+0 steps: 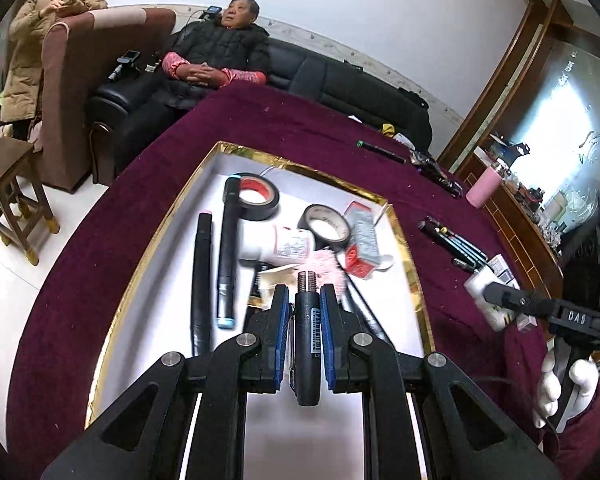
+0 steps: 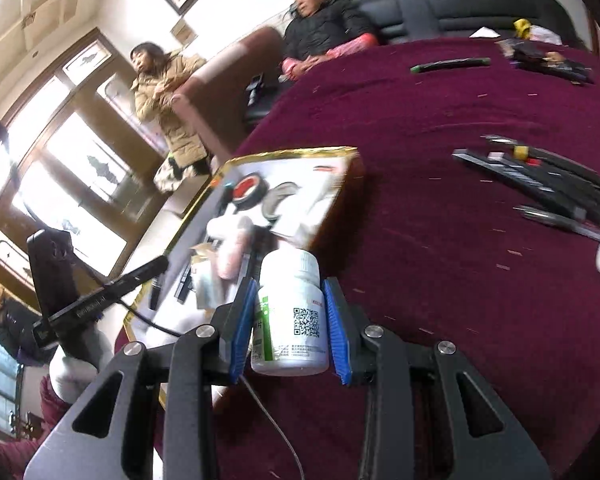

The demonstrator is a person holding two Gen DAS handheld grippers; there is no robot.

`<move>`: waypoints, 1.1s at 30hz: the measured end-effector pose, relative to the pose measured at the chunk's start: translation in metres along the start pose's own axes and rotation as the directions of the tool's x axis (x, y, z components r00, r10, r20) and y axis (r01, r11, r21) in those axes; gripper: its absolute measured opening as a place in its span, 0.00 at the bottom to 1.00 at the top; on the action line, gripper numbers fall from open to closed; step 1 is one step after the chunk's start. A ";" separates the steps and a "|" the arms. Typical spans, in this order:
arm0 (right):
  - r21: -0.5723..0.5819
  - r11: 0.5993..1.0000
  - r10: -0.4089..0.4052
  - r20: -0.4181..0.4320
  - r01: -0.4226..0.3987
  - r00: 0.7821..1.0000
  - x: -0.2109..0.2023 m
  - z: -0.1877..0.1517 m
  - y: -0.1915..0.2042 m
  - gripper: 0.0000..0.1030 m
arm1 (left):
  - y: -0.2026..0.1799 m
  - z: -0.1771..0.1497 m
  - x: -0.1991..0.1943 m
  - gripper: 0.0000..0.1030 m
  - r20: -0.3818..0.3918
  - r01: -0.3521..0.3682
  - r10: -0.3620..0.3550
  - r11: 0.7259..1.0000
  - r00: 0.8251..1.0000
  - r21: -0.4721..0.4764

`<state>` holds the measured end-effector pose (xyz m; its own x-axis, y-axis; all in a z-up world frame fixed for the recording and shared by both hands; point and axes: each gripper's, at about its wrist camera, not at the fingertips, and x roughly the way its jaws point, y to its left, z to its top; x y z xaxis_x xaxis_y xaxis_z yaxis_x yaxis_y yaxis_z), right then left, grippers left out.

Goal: Organize objects
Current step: 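Carry pill bottle and marker into the white tray and open both tools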

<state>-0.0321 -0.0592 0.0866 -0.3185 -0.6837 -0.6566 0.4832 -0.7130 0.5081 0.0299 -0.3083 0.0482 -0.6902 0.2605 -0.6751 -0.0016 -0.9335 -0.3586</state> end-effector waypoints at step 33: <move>-0.084 0.957 -0.283 -0.056 0.278 0.957 0.088 0.016 0.055 0.35 | 0.042 0.002 0.018 0.20 -0.050 0.000 -0.005 0.995 0.999 -0.097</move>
<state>-0.0469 -0.1607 0.0657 -0.3964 -0.4440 -0.8036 0.4425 -0.8593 0.2565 0.0159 -0.3433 0.0217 -0.6529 0.2771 -0.7049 0.0690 -0.9051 -0.4197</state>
